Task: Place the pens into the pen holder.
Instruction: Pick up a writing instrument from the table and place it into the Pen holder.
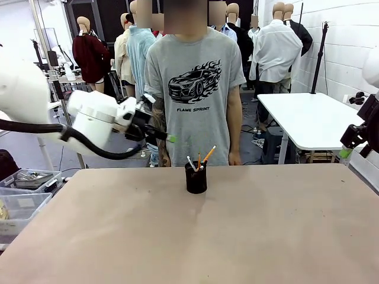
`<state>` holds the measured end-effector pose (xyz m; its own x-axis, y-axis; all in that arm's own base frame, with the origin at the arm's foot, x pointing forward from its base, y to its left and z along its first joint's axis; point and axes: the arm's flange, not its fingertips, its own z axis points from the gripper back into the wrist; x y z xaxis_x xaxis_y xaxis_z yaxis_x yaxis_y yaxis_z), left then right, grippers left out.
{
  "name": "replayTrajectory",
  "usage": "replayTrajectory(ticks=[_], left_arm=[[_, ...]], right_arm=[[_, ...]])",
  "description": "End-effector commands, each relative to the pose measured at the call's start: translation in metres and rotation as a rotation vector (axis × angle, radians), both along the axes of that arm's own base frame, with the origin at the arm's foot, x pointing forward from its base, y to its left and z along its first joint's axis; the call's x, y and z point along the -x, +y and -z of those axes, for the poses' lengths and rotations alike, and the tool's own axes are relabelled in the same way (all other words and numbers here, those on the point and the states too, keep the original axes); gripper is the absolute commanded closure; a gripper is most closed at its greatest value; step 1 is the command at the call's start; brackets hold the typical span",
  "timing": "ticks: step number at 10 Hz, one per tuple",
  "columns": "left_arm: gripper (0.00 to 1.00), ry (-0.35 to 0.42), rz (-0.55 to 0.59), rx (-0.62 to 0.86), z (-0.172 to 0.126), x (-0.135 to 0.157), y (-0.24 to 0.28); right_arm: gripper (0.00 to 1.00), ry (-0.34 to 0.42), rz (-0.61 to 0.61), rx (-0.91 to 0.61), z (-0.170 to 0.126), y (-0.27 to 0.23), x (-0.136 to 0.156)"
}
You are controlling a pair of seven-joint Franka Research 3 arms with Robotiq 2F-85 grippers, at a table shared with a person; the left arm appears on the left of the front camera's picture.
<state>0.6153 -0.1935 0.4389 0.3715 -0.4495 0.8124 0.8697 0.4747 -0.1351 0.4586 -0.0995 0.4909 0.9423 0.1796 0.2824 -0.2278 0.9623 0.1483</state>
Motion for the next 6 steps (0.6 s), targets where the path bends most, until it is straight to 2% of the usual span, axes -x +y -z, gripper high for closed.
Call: replayTrajectory(ticks=[1,3,4,5,6], left_arm=[[0.47,0.171,-0.101,-0.243,-0.038,0.021,0.05],[0.47,0.331,-0.284,-0.406,-0.052,0.062,0.102],[0.47,0.352,-0.424,-0.536,-0.051,0.08,0.122],[0.47,0.417,-0.539,-0.616,-0.051,0.095,0.15],[0.47,0.431,-0.616,-0.654,-0.053,0.113,0.18]], right_arm=[[0.26,0.0,0.0,0.005,0.002,0.002,0.002],[0.26,0.0,0.0,0.005,0.002,0.002,0.002],[0.26,0.0,0.0,0.005,0.002,0.002,0.002],[0.26,0.0,0.0,0.005,0.002,0.002,0.002],[0.26,0.0,0.0,0.005,0.002,0.002,0.002]])
